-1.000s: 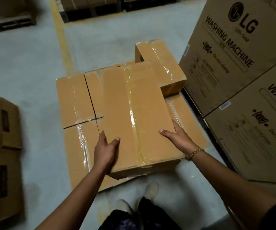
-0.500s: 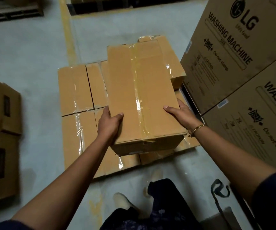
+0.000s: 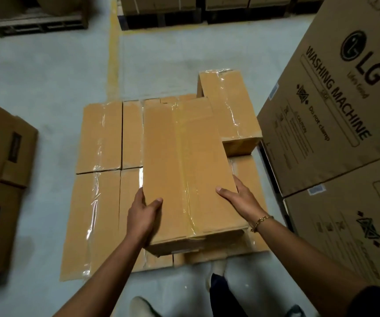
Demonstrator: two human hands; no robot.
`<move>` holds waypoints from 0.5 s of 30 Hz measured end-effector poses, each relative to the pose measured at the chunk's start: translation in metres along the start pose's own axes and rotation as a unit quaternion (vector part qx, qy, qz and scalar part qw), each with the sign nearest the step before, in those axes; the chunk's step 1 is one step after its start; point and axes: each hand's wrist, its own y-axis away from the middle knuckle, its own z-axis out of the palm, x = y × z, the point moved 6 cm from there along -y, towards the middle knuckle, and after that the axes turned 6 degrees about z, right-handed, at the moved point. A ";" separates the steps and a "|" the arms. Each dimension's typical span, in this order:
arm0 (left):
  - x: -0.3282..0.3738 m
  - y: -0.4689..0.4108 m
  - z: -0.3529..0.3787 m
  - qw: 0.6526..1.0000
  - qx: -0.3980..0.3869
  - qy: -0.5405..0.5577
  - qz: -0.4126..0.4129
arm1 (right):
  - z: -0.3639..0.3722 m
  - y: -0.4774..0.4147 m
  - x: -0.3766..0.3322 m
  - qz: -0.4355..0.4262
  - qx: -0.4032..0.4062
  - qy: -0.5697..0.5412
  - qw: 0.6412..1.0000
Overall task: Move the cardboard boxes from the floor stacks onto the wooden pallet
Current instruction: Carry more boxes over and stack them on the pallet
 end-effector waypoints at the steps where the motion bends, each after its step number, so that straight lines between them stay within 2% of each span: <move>1: -0.001 -0.007 0.010 1.000 0.004 0.003 -0.007 | -0.005 -0.015 0.004 0.004 -0.006 0.008 1.000; 9: -0.033 -0.086 0.067 0.999 0.001 -0.015 -0.040 | -0.019 -0.123 0.035 0.009 -0.007 0.048 0.999; 15: -0.060 -0.158 0.080 1.000 0.020 -0.010 -0.014 | 0.004 -0.196 0.050 -0.018 0.021 0.058 0.998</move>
